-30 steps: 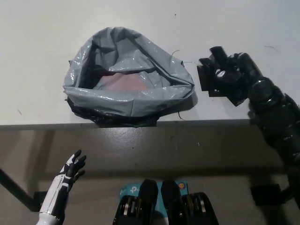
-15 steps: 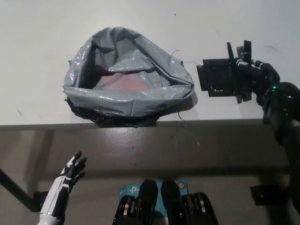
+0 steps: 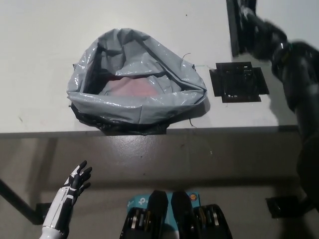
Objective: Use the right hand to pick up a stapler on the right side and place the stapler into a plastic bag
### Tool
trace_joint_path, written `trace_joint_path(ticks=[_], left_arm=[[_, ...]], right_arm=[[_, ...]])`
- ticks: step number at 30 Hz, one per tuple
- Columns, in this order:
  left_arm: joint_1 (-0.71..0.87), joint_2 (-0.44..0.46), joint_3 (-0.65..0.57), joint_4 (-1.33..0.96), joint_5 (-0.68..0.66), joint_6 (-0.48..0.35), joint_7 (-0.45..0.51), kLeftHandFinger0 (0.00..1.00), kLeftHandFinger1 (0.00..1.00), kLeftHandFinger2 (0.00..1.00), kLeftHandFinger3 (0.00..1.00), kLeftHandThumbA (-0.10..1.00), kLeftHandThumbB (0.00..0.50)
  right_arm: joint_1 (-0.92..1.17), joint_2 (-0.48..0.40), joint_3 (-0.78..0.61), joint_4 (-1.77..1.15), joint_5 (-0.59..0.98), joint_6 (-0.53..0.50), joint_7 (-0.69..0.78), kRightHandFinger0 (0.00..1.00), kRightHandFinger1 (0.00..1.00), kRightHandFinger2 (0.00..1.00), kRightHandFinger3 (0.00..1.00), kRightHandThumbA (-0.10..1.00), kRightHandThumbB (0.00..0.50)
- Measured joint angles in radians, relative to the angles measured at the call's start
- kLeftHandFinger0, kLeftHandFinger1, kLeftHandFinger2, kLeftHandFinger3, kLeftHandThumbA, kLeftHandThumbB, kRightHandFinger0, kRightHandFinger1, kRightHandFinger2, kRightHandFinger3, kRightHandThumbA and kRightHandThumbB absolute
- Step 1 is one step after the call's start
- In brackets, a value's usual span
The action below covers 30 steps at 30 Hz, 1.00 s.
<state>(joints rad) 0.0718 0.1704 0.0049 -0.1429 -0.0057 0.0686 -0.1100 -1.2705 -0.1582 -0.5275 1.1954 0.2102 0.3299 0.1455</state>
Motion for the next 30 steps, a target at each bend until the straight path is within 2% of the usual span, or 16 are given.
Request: trace_joint_path(ticks=[3, 8, 10, 11, 12, 13, 14, 15, 16, 19, 20, 22, 25, 27, 28, 30], left_arm=[[0.0, 0.001, 0.0, -0.002, 0.001, 0.0, 0.0, 1.0, 1.0, 1.0, 1.0, 1.0, 0.0], [-0.001, 0.002, -0.001, -0.004, 0.001, 0.0, -0.001, 1.0, 1.0, 1.0, 1.0, 1.0, 0.0], [0.0, 0.002, -0.002, -0.004, 0.001, 0.001, -0.001, 1.0, 1.0, 1.0, 1.0, 1.0, 0.0], [-0.001, 0.002, -0.003, -0.004, 0.002, 0.001, -0.001, 1.0, 1.0, 1.0, 1.0, 1.0, 0.0], [-0.001, 0.002, -0.003, -0.006, 0.002, 0.002, -0.001, 1.0, 1.0, 1.0, 1.0, 1.0, 0.0], [-0.001, 0.002, -0.003, -0.007, 0.002, 0.003, -0.001, 1.0, 1.0, 1.0, 1.0, 1.0, 0.0], [-0.001, 0.003, -0.004, -0.008, 0.002, 0.004, -0.001, 1.0, 1.0, 1.0, 1.0, 1.0, 0.004], [-0.002, 0.003, -0.004, -0.009, 0.003, 0.005, -0.001, 1.0, 1.0, 1.0, 1.0, 1.0, 0.001], [-0.002, 0.003, -0.004, -0.009, 0.003, 0.005, -0.001, 1.0, 1.0, 1.0, 1.0, 1.0, 0.0], [-0.002, 0.006, -0.005, -0.011, 0.004, 0.007, -0.002, 1.0, 1.0, 1.0, 1.0, 1.0, 0.005], [-0.003, 0.007, -0.006, -0.011, 0.003, 0.007, -0.003, 1.0, 1.0, 1.0, 1.0, 1.0, 0.006], [-0.005, 0.009, -0.008, -0.011, 0.003, 0.007, -0.006, 1.0, 1.0, 1.0, 1.0, 1.0, 0.041], [-0.008, 0.015, -0.016, -0.011, 0.008, 0.007, -0.01, 1.0, 1.0, 1.0, 1.0, 1.0, 0.023], [-0.01, 0.021, -0.021, -0.011, 0.013, 0.007, -0.013, 1.0, 1.0, 1.0, 1.0, 1.0, 0.013], [-0.01, 0.021, -0.021, -0.011, 0.013, 0.007, -0.013, 1.0, 1.0, 1.0, 1.0, 1.0, 0.005], [-0.012, 0.026, -0.031, -0.011, 0.024, 0.007, -0.014, 1.0, 1.0, 1.0, 1.0, 1.0, 0.001]], right_arm=[[-0.041, 0.012, 0.035, -0.017, 0.006, 0.017, 0.008, 0.0, 0.15, 0.54, 0.73, 0.09, 0.196], [-0.091, 0.039, 0.106, -0.031, 0.009, 0.043, 0.018, 0.0, 0.2, 0.59, 0.75, -0.05, 0.195], [-0.102, 0.055, 0.125, -0.031, 0.009, 0.047, 0.017, 0.0, 0.23, 0.64, 0.79, 0.01, 0.191], [-0.105, 0.063, 0.132, -0.031, 0.009, 0.048, 0.017, 0.0, 0.28, 0.67, 0.67, 0.09, 0.208], [-0.108, 0.074, 0.151, -0.031, 0.007, 0.048, 0.018, 0.0, 0.28, 0.68, 0.71, 0.09, 0.205], [-0.109, 0.082, 0.18, -0.031, 0.001, 0.047, 0.02, 0.0, 0.3, 0.7, 0.62, 0.07, 0.201], [-0.11, 0.087, 0.193, -0.031, -0.001, 0.047, 0.021, 0.0, 0.32, 0.72, 0.41, 0.05, 0.21], [-0.11, 0.101, 0.224, -0.031, -0.009, 0.046, 0.022, 0.0, 0.32, 0.73, 0.41, 0.1, 0.212], [-0.11, 0.101, 0.224, -0.031, -0.009, 0.046, 0.022, 0.0, 0.33, 0.75, 0.51, 0.11, 0.219], [-0.115, 0.137, 0.328, -0.021, -0.049, 0.043, 0.018, 0.0, 0.36, 0.77, 0.63, 0.14, 0.225], [-0.117, 0.143, 0.347, -0.017, -0.057, 0.043, 0.016, 0.0, 0.35, 0.76, 0.75, 0.15, 0.23], [-0.123, 0.161, 0.399, -0.007, -0.08, 0.042, 0.013, 0.0, 0.27, 0.66, 0.79, 0.17, 0.237], [-0.132, 0.189, 0.501, 0.011, -0.129, 0.03, 0.003, 0.0, 0.27, 0.57, 0.75, 0.27, 0.223], [-0.139, 0.202, 0.581, 0.026, -0.169, 0.01, -0.005, 0.04, 0.33, 0.62, 0.68, 0.31, 0.223], [-0.139, 0.202, 0.581, 0.026, -0.169, 0.01, -0.005, 0.08, 0.46, 0.74, 0.54, 0.29, 0.222], [-0.142, 0.212, 0.697, 0.029, -0.239, -0.026, -0.019, 0.08, 0.46, 0.72, 0.45, 0.3, 0.213]])
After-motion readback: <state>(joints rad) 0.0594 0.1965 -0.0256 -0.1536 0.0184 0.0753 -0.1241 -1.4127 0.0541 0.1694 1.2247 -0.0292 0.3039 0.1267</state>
